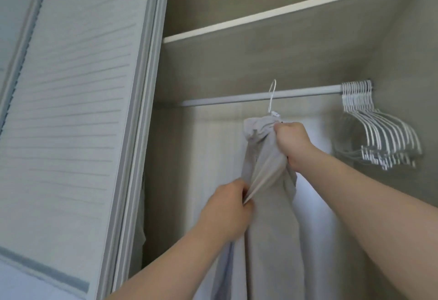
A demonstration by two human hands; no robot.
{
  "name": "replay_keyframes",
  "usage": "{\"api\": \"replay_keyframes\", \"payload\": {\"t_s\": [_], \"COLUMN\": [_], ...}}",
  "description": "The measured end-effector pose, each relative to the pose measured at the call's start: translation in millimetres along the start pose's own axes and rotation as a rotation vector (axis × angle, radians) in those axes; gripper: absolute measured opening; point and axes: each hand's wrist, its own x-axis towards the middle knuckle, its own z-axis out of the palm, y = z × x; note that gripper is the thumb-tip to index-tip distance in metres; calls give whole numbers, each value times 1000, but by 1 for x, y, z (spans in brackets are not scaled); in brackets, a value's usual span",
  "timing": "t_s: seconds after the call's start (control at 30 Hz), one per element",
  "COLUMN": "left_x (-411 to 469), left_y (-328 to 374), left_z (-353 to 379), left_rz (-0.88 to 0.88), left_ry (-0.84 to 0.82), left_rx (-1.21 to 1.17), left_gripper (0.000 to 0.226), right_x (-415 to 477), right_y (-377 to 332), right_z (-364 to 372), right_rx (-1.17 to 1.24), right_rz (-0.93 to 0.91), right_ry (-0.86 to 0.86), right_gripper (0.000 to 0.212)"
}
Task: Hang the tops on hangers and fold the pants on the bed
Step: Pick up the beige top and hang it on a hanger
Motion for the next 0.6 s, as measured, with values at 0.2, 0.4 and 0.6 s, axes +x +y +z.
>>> {"api": "replay_keyframes", "payload": {"t_s": [0.2, 0.4, 0.6], "left_x": [77, 115, 121], "left_y": [-23, -42, -58], "left_z": [3, 12, 23], "left_rz": [-13, -10, -13], "left_ry": [21, 48, 1], "left_rx": [84, 154, 176], "left_gripper": [6, 18, 16], "right_x": [81, 127, 138], "right_y": [17, 31, 54], "right_z": [26, 41, 48], "right_rx": [-7, 10, -22], "right_rz": [-7, -7, 8], "right_ry": [13, 11, -22], "right_gripper": [17, 7, 9]}}
